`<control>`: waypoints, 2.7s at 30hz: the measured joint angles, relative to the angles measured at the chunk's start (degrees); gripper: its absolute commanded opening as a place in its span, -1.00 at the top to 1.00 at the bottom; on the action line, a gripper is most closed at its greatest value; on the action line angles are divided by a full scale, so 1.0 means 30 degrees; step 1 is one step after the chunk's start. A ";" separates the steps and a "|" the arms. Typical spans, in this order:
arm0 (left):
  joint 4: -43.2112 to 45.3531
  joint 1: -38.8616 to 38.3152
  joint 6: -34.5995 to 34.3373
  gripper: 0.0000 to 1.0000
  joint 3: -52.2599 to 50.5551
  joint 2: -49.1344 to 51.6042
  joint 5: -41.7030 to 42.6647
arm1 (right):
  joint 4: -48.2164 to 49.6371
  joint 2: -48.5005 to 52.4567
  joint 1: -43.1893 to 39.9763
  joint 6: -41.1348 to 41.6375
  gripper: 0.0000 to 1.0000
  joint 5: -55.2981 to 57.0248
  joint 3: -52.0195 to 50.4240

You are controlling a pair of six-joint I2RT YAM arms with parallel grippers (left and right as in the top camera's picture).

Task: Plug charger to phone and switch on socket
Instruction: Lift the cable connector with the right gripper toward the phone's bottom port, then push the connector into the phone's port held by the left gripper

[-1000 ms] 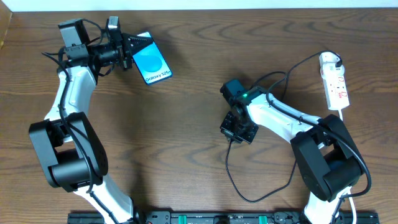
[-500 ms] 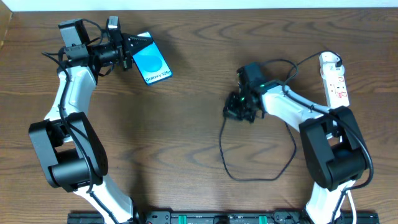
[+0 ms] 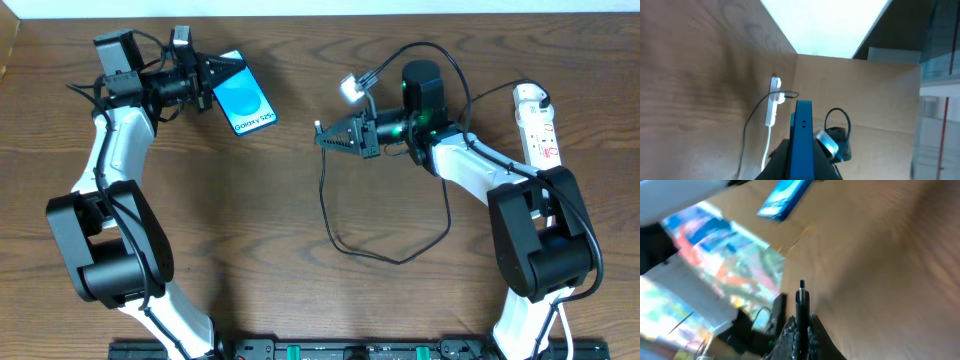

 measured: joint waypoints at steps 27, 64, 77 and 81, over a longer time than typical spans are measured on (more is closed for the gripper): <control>1.4885 -0.2448 -0.5136 0.85 -0.0255 0.0000 0.2346 | 0.6266 0.0000 0.2069 0.5231 0.98 -0.1639 -0.0007; 1.5103 -0.3468 -0.5195 0.86 -0.0255 0.0000 0.1967 | 0.6929 0.0000 0.2069 0.6404 0.98 0.0903 -0.0007; 1.5103 -0.3322 -0.4677 0.86 -0.0255 0.0000 0.1982 | 0.6936 0.0000 0.2069 0.6404 0.97 0.0874 -0.0007; 1.5103 -0.3322 -0.4619 0.86 -0.0255 0.0000 0.1982 | 0.6936 0.0000 0.2069 0.6397 0.97 0.0874 -0.0007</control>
